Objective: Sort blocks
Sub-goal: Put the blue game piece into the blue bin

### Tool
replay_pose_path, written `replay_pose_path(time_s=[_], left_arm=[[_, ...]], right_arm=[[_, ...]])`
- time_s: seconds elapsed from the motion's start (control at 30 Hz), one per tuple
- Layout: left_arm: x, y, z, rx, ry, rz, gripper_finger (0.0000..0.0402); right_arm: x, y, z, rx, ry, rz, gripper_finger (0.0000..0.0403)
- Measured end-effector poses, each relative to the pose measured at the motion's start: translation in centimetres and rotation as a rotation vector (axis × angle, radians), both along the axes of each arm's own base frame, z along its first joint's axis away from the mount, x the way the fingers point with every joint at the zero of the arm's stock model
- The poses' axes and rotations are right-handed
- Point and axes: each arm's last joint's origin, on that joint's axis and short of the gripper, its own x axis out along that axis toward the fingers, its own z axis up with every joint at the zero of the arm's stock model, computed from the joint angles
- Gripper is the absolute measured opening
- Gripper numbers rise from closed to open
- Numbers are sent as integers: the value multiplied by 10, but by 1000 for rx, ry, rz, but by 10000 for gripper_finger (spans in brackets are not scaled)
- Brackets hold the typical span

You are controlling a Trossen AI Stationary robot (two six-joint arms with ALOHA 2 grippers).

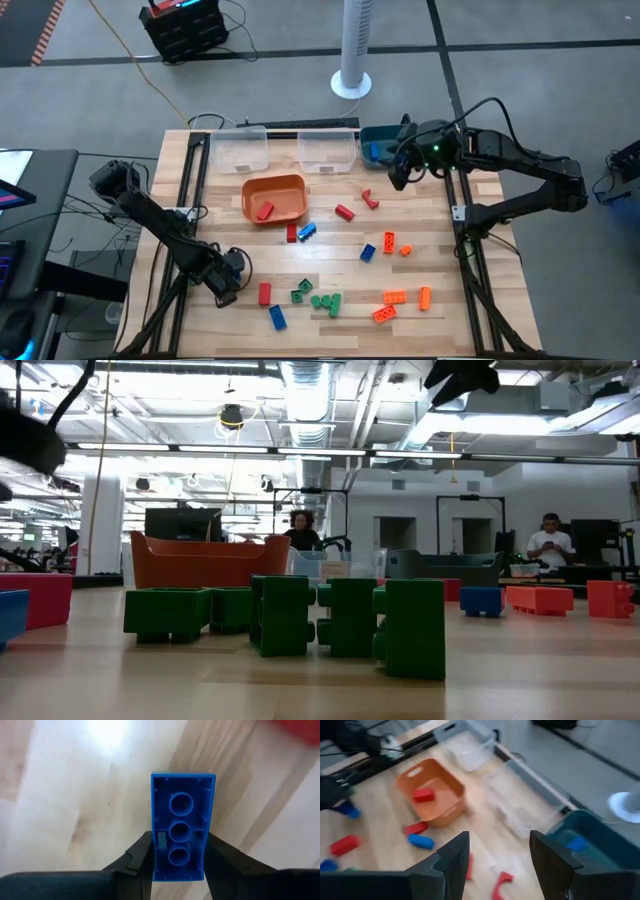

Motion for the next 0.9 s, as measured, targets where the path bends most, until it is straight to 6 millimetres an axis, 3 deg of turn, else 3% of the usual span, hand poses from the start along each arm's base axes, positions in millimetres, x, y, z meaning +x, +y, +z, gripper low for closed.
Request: replay_pose_path(time_s=[0.1, 0.23, 0.47, 0.67, 0.9], left_arm=[[13, 0, 22, 45, -79, 33, 123], [42, 7, 58, 65, -253, 23, 123], [105, 57, 114, 21, -606, 58, 123], [134, 114, 133, -180, -800, 135, 125], [146, 151, 140, -407, -894, 114, 127]], right_arm=[[2, 0, 2, -1, -20, 56, 214], [7, 7, 7, -126, -29, 235, 214], [27, 18, 9, -219, -110, 570, 214], [49, 39, -11, -308, -16, 834, 214], [70, 58, -24, -439, 23, 963, 214]])
